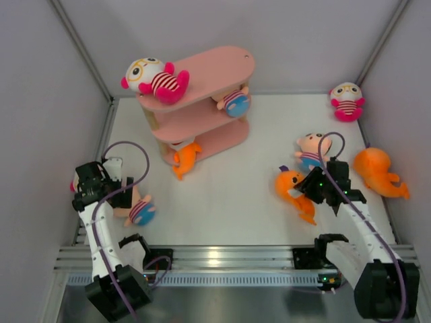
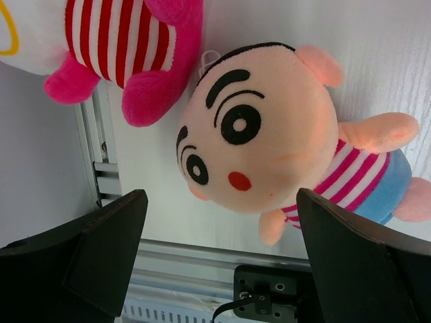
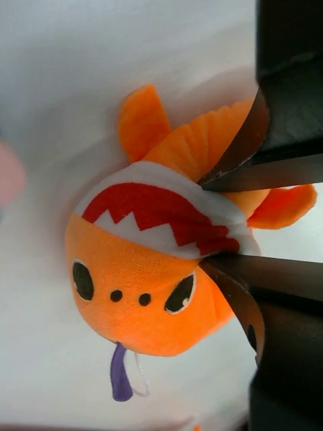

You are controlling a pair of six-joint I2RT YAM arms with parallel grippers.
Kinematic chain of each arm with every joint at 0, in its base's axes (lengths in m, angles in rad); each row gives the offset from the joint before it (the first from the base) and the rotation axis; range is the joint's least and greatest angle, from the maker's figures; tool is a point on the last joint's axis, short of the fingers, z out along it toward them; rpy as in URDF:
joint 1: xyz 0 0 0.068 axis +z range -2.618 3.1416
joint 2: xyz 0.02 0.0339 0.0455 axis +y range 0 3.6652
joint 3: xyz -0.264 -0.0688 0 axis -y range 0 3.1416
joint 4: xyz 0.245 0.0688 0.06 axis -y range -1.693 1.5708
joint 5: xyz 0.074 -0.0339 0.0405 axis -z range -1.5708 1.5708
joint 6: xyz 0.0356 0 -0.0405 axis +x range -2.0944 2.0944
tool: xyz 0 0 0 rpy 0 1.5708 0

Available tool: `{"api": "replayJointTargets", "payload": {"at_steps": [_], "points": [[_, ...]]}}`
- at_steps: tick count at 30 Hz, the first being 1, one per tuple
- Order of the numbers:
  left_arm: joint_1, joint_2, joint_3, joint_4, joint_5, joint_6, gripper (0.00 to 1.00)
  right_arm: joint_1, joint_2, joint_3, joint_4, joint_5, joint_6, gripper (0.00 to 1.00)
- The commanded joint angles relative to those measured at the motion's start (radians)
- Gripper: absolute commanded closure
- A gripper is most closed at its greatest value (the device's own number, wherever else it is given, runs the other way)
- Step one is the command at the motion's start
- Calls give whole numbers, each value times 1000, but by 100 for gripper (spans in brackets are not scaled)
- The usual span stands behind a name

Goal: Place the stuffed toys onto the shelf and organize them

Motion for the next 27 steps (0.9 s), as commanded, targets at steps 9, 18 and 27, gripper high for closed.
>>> {"api": "replayJointTargets", "payload": {"at_steps": [9,18,27], "points": [[-5,10,22,26,-10,-13,1,625,508,240,478,58,233,47],[-5,13,16,26,-7,-6,1,729,392,344,202,145,-17,20],[-5,17,43,24,-10,-8,1,719,247,80,260,115,-102,11]]}}
